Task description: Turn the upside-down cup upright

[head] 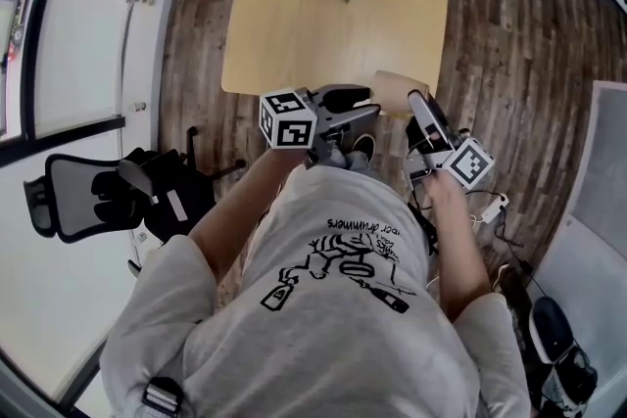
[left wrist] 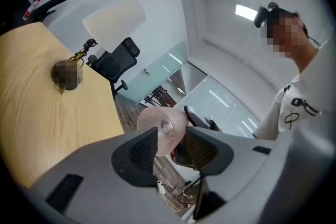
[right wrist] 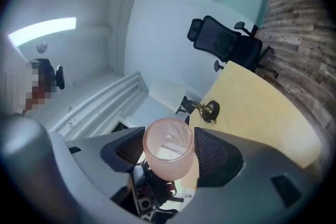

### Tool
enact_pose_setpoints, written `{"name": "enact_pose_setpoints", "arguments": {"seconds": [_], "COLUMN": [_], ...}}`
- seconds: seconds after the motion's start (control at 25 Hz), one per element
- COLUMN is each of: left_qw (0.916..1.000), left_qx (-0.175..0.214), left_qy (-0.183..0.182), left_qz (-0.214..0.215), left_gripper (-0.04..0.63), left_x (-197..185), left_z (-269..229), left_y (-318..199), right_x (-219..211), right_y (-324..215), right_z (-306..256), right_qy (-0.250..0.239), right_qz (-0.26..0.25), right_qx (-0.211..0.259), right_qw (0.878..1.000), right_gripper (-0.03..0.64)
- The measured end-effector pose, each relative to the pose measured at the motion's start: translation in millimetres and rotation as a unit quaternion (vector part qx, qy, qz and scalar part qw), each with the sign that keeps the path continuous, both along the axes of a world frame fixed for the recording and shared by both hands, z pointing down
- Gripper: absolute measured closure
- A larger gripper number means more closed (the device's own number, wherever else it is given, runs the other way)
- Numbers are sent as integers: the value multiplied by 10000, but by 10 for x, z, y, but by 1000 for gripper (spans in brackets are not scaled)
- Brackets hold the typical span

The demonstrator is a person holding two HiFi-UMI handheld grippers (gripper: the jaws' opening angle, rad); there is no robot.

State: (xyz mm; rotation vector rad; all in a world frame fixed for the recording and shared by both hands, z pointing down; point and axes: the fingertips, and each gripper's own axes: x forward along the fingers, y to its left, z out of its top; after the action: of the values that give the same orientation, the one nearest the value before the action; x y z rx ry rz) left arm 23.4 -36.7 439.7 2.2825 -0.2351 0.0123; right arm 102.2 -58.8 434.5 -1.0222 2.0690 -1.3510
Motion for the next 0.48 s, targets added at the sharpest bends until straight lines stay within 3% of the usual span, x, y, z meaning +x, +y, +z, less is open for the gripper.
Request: {"name": "enact_pose_setpoints", "arguments": {"seconds": [0.16, 0.36, 0.48], "left_qw": [9995, 9985, 9978], "left_qx": [-111, -277, -344], "left_qy": [250, 375, 383], "left_qz": [185, 276, 416], "left_gripper": [429, 488, 536], "left_x": [76, 90, 94], "left_z": [-106, -170, -167], "left_y": [40, 73, 136], "right_x": [-28, -26, -29], "right_y": [26, 105, 160], "right_z": [-30, 88, 154], "right_qy": [-585, -1388, -1553], "right_qz": [44, 125, 162], "right_qx": [-113, -334, -406], "right_qw": [9982, 9897, 9869], "right_gripper": [318, 318, 318]}}
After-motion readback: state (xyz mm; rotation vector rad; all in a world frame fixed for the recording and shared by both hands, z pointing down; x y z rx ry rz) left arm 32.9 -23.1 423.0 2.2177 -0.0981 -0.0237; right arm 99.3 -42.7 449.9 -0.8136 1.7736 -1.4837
